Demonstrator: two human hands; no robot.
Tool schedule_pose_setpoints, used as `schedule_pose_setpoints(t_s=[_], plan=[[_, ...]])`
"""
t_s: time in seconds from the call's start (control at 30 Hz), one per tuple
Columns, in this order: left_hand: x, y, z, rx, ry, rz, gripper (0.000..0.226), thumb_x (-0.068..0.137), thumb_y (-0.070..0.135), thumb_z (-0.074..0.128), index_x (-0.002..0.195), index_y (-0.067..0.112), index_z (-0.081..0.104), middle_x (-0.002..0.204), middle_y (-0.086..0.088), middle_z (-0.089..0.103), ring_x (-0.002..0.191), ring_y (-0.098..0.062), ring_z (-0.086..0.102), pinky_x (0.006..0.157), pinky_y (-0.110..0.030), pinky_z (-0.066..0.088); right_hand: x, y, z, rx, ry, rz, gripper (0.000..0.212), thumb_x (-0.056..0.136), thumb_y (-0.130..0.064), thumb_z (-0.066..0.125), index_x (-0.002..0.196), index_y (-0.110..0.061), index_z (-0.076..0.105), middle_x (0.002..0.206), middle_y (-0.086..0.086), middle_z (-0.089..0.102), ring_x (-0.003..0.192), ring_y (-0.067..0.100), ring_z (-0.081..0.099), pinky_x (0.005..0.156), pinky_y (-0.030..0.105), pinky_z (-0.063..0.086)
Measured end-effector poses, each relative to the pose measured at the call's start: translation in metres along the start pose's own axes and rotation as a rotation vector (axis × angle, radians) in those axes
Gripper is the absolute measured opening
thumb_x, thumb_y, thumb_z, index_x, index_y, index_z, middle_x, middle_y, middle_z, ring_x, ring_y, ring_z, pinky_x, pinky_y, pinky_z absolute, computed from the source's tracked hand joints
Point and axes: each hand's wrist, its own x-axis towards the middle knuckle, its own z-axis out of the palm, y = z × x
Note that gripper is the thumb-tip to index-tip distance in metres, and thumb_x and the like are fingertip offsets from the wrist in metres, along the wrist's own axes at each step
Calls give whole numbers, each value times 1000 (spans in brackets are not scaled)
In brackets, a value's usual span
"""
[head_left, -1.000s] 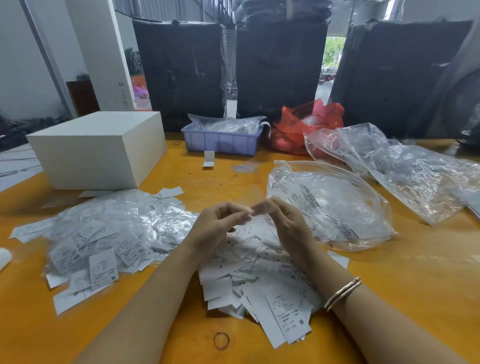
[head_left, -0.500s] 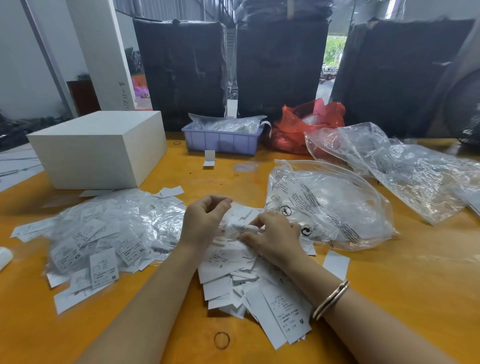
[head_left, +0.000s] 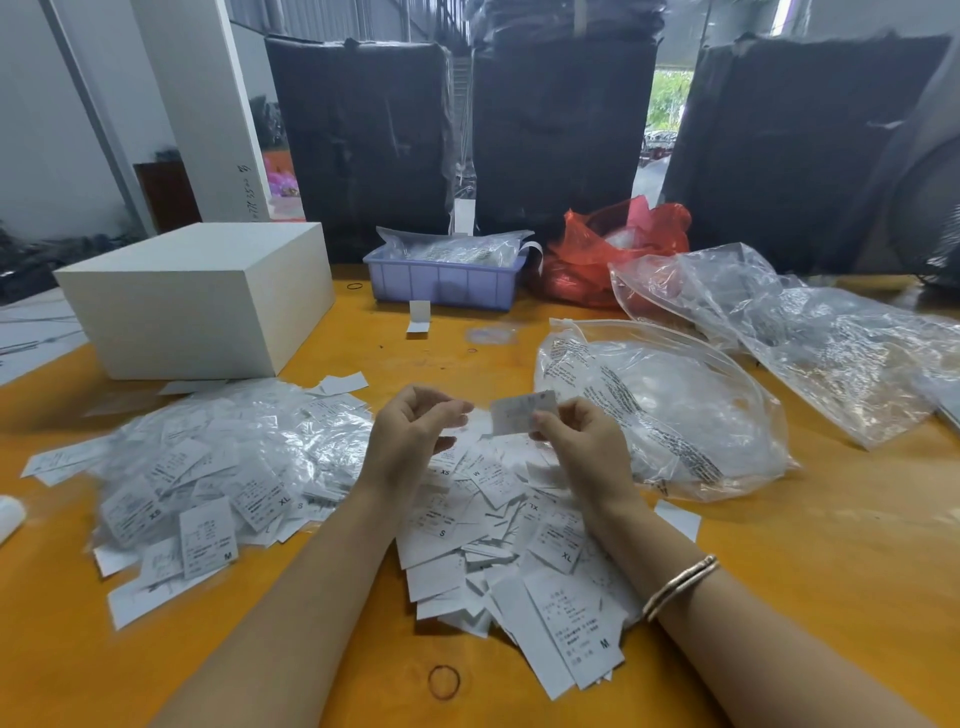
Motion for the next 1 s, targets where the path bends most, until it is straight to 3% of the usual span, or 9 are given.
schedule_pose_setpoints(t_s=[0.03,0.17,0.23,0.4,0.5,0.63,0.73,1.0], plan=[[0,1,0,-44,-17,-12,11,88,8,60,83,15,54,84,2,74,79,-7,68,76,-29,50,1,0,-1,54,11,17,4,84,-9,63,82,-5,63,83,14,66,81,31,63,76,43,53],[0,0,0,-181,-61,-54,16,87,3,61,93,16,56,81,3,73,76,-9,68,69,-24,51,1,-2,-3,278,6,24,15,84,1,57,83,-13,62,78,2,62,74,13,57,59,14,48],[-1,1,1,-205,-85,-76,24,83,4,65,101,19,61,79,5,71,75,-7,67,64,-19,52,0,-4,-4,342,-23,16,12,87,-4,58,85,-13,66,78,2,65,69,11,60,56,15,47],[-2,2,3,-237,-100,-84,18,76,8,70,85,22,73,77,6,70,71,-4,64,62,-15,51,-3,-7,-1,370,-154,-76,24,90,1,53,96,-17,67,86,4,68,71,11,61,59,20,49],[-3,2,4,-235,-125,-73,16,68,18,71,84,22,73,71,9,67,67,-2,62,63,-14,50,-6,-10,-3,355,-179,-161,34,91,3,50,106,-24,64,87,7,63,62,12,59,57,21,48],[-3,2,4,-202,-154,-68,24,66,25,71,91,22,71,70,11,66,69,-1,61,65,-15,49,-10,-15,0,205,-141,-247,32,91,6,45,96,-11,70,97,9,61,64,10,58,59,17,47],[-4,1,3,-188,-194,-55,24,67,27,72,91,24,72,71,10,65,71,-2,61,66,-16,49,-12,-16,1,130,-214,-271,19,93,-6,52,104,-9,68,100,11,58,71,6,58,64,18,49],[-7,2,3,-88,-316,-100,27,63,43,74,86,29,76,83,8,70,78,-2,63,65,-17,48,-8,-11,3,-49,-185,-407,5,82,-16,70,79,-12,67,78,-3,58,69,8,55,68,26,48]])
